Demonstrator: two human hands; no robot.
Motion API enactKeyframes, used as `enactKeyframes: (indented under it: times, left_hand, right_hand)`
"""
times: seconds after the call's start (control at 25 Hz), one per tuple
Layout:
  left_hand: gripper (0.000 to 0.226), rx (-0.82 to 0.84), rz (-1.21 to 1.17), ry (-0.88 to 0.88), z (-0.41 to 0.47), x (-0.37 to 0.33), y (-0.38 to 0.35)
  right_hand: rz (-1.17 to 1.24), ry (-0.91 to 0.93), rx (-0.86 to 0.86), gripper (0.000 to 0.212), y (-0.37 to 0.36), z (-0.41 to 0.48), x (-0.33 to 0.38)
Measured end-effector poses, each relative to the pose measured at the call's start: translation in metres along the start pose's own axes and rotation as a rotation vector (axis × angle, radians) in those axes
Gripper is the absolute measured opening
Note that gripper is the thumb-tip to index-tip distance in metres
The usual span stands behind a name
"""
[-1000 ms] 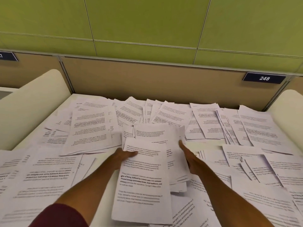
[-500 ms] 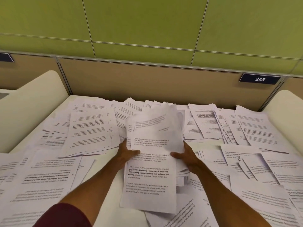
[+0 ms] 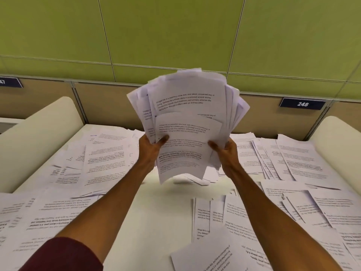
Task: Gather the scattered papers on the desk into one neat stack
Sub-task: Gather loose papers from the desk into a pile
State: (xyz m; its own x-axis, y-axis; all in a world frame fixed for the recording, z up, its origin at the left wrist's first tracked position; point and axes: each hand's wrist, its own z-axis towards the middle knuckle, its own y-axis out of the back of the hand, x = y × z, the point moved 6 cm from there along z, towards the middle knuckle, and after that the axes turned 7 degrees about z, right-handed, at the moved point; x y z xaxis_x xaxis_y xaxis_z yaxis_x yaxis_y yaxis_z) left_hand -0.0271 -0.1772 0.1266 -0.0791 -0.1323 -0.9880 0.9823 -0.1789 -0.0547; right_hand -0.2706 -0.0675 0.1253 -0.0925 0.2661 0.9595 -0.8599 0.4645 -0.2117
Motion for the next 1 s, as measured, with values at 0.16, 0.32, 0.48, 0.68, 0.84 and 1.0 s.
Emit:
enactKeyframes:
  times: [0.16,0.32,0.48,0.68,0.84,1.0]
  left_hand:
    - [0.063,-0.02,0.204,0.012,-0.003,0.005,0.0]
    - [0.056,0.062,0.478,0.121,-0.016,0.04,-0.002]
    - [0.037,0.082,0.299,0.089,-0.025,0.048,0.004]
    - [0.03,0.265,0.126,0.32,-0.025,0.049,-0.006]
    - [0.04,0.428,0.16,0.696,-0.071,0.092,-0.024]
    - [0.043,0.406,0.326,0.761,-0.115,0.129,-0.032]
  right_hand:
    - [-0.076,-0.035,-0.009,0.055,0.001,-0.012,-0.009]
    - [-0.218,-0.079,0.068,0.057,-0.005,-0.028,-0.032]
    - [-0.229,-0.043,-0.08,0.037,0.007,-0.034,-0.031]
    - [-0.264,-0.194,-0.1,0.046,0.038,-0.034,-0.028]
    - [-0.349,-0.411,0.009,0.044,0.066,-0.062,-0.057]
    - [-0.571,-0.595,0.052,0.038,0.092,-0.102,-0.086]
